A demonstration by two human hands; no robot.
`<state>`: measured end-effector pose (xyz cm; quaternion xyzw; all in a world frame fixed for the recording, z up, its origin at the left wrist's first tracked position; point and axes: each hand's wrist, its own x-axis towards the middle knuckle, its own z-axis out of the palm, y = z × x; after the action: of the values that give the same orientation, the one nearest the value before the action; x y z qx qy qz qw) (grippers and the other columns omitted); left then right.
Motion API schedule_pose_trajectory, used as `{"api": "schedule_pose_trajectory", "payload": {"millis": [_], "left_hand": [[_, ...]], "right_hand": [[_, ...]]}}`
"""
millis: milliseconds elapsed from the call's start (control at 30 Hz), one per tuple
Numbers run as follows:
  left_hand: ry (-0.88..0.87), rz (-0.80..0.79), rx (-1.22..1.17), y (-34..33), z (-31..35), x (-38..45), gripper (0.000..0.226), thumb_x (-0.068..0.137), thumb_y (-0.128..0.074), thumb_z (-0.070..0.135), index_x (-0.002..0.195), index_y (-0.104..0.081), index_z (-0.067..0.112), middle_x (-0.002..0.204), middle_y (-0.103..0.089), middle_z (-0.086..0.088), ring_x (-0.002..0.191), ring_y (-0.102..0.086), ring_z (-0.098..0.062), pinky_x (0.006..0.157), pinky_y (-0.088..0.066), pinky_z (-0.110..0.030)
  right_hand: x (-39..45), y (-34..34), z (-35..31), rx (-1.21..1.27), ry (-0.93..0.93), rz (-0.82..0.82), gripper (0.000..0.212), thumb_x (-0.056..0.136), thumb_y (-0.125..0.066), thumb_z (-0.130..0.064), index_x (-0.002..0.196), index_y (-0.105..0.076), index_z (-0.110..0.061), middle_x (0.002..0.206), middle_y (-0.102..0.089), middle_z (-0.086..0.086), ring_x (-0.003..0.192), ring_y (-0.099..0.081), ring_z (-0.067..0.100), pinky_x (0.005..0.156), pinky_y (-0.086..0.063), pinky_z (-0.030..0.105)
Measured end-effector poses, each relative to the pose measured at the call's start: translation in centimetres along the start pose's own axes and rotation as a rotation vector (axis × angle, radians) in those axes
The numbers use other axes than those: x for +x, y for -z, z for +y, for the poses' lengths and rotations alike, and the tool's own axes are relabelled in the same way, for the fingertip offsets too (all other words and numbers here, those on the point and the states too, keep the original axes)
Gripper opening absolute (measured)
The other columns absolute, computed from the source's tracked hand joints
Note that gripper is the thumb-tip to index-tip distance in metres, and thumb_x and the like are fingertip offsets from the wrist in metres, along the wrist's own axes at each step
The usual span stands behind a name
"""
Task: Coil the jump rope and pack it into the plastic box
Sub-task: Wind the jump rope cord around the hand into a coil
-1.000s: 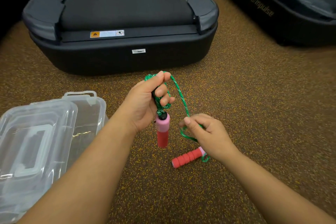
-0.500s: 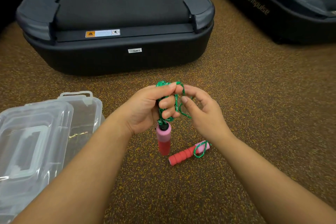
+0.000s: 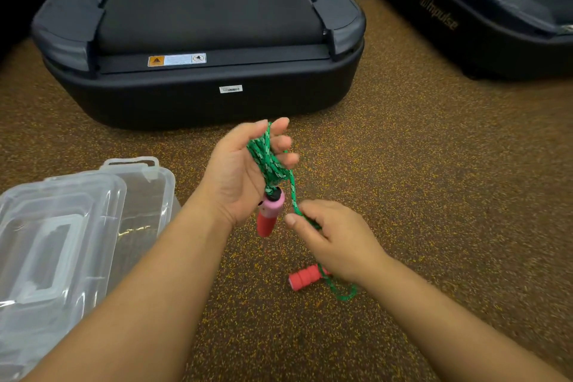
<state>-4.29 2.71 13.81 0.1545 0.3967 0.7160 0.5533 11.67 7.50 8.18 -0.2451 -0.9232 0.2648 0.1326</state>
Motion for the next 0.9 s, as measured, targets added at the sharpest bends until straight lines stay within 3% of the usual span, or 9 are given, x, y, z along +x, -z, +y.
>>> {"api": "schedule_pose_trajectory", "payload": {"millis": [133, 267, 400, 467, 567, 700, 767, 833, 900], "left_hand": [[0.028, -0.029, -0.021, 0.1, 0.5, 0.0, 0.051, 0.094, -0.032, 0.034, 0.126, -0.052, 0.0, 0.112, -0.07, -0.019, 0.103, -0.067, -0.028, 0.099, -0.046, -0.037], [0.119, -0.017, 0.178, 0.2, -0.3, 0.3, 0.06, 0.096, -0.023, 0.044, 0.136, -0.043, 0.004, 0.118, -0.068, -0.015, 0.115, -0.062, -0.025, 0.108, -0.036, -0.04], [0.238, -0.039, 0.384, 0.2, -1.6, 0.4, 0.063, 0.097, -0.017, 0.051, 0.13, -0.049, 0.008, 0.108, -0.07, -0.019, 0.098, -0.068, -0.023, 0.086, -0.052, -0.034], [0.282, -0.084, 0.468, 0.1, -1.7, 0.2, 0.07, 0.096, -0.012, 0.056, 0.125, -0.055, 0.009, 0.112, -0.066, -0.025, 0.098, -0.066, -0.022, 0.08, -0.05, -0.03], [0.269, -0.21, 0.598, 0.2, -1.3, -0.1, 0.083, 0.094, -0.003, 0.058, 0.094, -0.064, 0.003, 0.083, -0.069, -0.015, 0.078, -0.065, -0.015, 0.077, -0.046, -0.027], [0.29, -0.347, 0.711, 0.2, -0.8, -0.4, 0.087, 0.092, 0.0, 0.059, 0.066, -0.06, 0.002, 0.062, -0.059, -0.017, 0.06, -0.056, -0.027, 0.065, -0.047, -0.025], [0.302, -0.377, 0.713, 0.1, -0.9, -0.5, 0.081, 0.095, -0.007, 0.054, 0.068, -0.063, 0.003, 0.055, -0.055, -0.014, 0.054, -0.053, -0.027, 0.062, -0.047, -0.028], [0.318, -0.402, 0.684, 0.1, -0.9, -0.7, 0.07, 0.096, -0.02, 0.052, 0.085, -0.064, -0.001, 0.05, -0.05, -0.009, 0.047, -0.048, -0.024, 0.061, -0.046, -0.03], [0.331, -0.43, 0.668, 0.1, -0.9, -0.8, 0.062, 0.09, -0.031, 0.051, 0.095, -0.066, 0.001, 0.047, -0.045, -0.004, 0.044, -0.045, -0.02, 0.066, -0.046, -0.033]], "right_hand": [[-0.1, 0.6, -0.9, -0.071, 0.068, -0.002, 0.037, 0.089, -0.042, -0.053, 0.064, -0.036, -0.027, 0.056, -0.033, -0.014, 0.063, -0.039, 0.01, 0.056, -0.032, 0.032], [0.1, 1.4, -2.0, 0.036, 0.084, 0.019, 0.035, 0.092, -0.039, -0.05, 0.071, -0.052, -0.025, 0.058, -0.045, -0.015, 0.064, -0.046, 0.004, 0.058, -0.041, 0.032], [0.7, 2.5, -2.5, 0.169, 0.089, 0.075, 0.032, 0.092, -0.039, -0.045, 0.077, -0.061, -0.027, 0.062, -0.054, -0.024, 0.069, -0.055, -0.003, 0.063, -0.045, 0.029], [1.1, 3.0, -2.3, 0.228, 0.07, 0.105, 0.031, 0.091, -0.041, -0.042, 0.076, -0.062, -0.025, 0.062, -0.055, -0.025, 0.068, -0.055, -0.001, 0.064, -0.045, 0.03], [1.5, 3.8, -1.9, 0.298, 0.028, 0.149, 0.029, 0.091, -0.041, -0.041, 0.076, -0.059, -0.024, 0.065, -0.063, -0.01, 0.069, -0.061, 0.011, 0.067, -0.049, 0.042], [2.0, 4.4, -1.3, 0.36, -0.012, 0.188, 0.027, 0.095, -0.045, -0.041, 0.077, -0.055, -0.023, 0.066, -0.069, -0.007, 0.073, -0.068, 0.017, 0.071, -0.051, 0.047], [2.1, 4.7, -1.0, 0.419, -0.064, 0.263, 0.025, 0.094, -0.051, -0.038, 0.076, -0.056, -0.021, 0.066, -0.064, -0.012, 0.064, -0.064, 0.008, 0.067, -0.056, 0.041], [2.2, 4.9, -0.8, 0.463, -0.104, 0.296, 0.023, 0.095, -0.053, -0.03, 0.073, -0.055, -0.023, 0.058, -0.057, -0.017, 0.052, -0.054, -0.003, 0.056, -0.048, 0.014], [2.3, 4.9, -0.7, 0.389, -0.114, 0.294, 0.023, 0.095, -0.053, -0.031, 0.072, -0.054, -0.026, 0.052, -0.053, -0.013, 0.049, -0.045, 0.0, 0.05, -0.037, 0.019]]}}
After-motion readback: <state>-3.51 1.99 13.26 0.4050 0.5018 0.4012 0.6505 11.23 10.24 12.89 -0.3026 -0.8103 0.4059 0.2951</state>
